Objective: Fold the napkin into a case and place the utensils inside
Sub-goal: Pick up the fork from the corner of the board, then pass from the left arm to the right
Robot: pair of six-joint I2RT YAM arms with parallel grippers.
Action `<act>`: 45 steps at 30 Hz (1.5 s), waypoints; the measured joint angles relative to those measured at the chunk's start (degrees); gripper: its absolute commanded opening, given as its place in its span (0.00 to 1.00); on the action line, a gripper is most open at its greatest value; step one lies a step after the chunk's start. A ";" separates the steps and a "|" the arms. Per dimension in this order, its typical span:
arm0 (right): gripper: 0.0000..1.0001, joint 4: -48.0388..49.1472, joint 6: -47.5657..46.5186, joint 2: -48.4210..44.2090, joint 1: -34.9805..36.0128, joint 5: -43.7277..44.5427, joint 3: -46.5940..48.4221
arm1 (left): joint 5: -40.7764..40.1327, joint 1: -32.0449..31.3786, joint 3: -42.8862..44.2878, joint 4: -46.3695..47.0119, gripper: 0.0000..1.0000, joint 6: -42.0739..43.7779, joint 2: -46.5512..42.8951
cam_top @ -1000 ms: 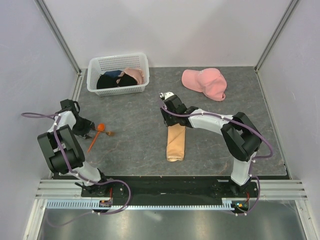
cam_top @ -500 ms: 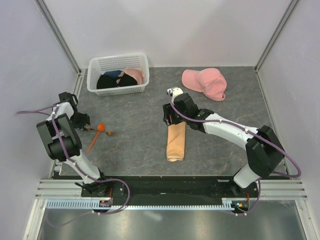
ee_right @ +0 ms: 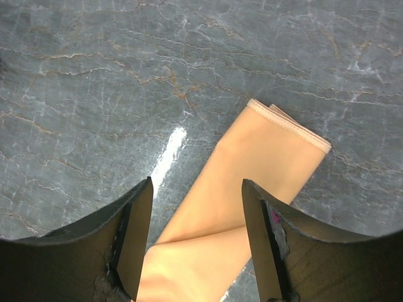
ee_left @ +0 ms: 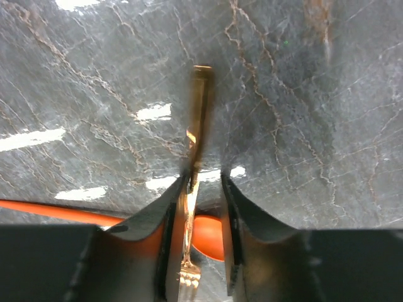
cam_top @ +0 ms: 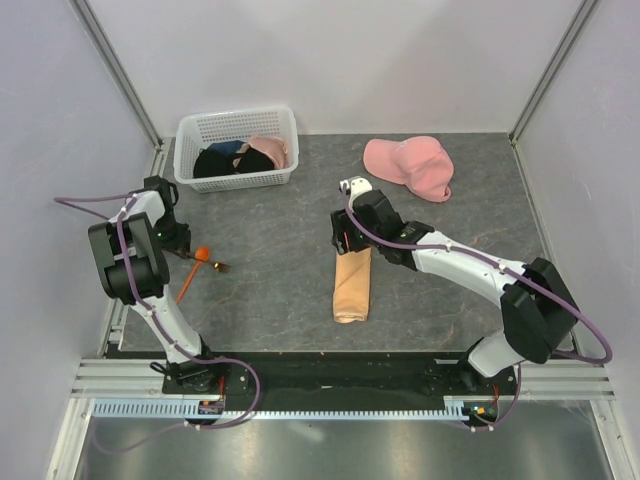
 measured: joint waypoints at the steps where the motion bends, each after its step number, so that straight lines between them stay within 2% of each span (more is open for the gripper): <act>1: 0.70 -0.15 0.00 -0.46 0.00 0.31 -0.22 | -0.07 -0.07 0.11 -0.02 0.14 -0.22 0.17; 3: 0.74 -0.76 0.13 -1.46 0.00 1.03 -0.76 | -0.09 -0.15 0.13 0.24 0.02 -0.37 0.26; 5: 0.77 -1.92 0.35 -2.27 0.00 1.60 -0.96 | 0.04 0.00 0.15 0.24 0.02 -0.20 0.28; 9: 0.91 -4.13 1.84 -3.89 0.00 2.12 -1.01 | 0.90 0.68 -1.25 1.01 0.02 1.64 -1.27; 11: 0.94 -5.20 2.95 -4.70 0.00 2.10 -1.01 | 1.70 1.09 -3.21 1.16 0.02 3.37 -3.61; 15: 0.95 -7.02 6.47 -5.44 0.00 2.12 -0.98 | 5.07 1.42 -7.04 1.95 0.02 7.30 -15.34; 19: 0.93 -8.81 12.52 -5.40 0.00 2.01 -0.85 | 11.02 -0.92 -9.84 6.62 0.02 8.85 -32.26; 22: 0.93 -8.46 17.68 -4.92 0.00 0.37 0.20 | 13.70 -7.17 -12.70 9.88 0.02 7.93 -41.75; 26: 0.93 -2.34 23.78 -4.39 0.22 -6.56 0.42 | 14.84 -20.55 -18.53 15.63 0.02 4.39 -48.59; 30: 0.91 4.72 23.50 -3.10 1.70 -14.82 1.09 | 16.22 -31.26 -20.74 18.32 0.02 1.36 -49.22; 35: 0.84 7.52 17.94 -2.62 5.20 -19.19 1.16 | 16.37 -37.51 -20.72 20.20 0.02 -1.88 -49.22; 38: 0.77 7.69 14.80 -2.51 7.13 -20.52 1.16 | 16.63 -38.93 -20.72 19.85 0.02 -4.15 -49.16; 39: 0.66 7.69 13.99 -2.51 7.65 -20.76 1.16 | 16.65 -38.97 -20.72 19.47 0.02 -4.81 -49.05; 41: 0.57 7.69 12.79 -2.51 8.50 -21.00 1.16 | 16.65 -38.95 -20.70 18.53 0.02 -6.29 -48.78; 44: 0.16 7.52 11.15 -2.51 9.03 -20.92 1.16 | 17.00 -38.95 -20.68 16.81 0.02 -7.54 -48.72; 45: 0.00 7.23 10.73 -2.51 9.03 -20.76 1.16 | 17.51 -38.95 -20.63 16.44 0.02 -7.61 -48.70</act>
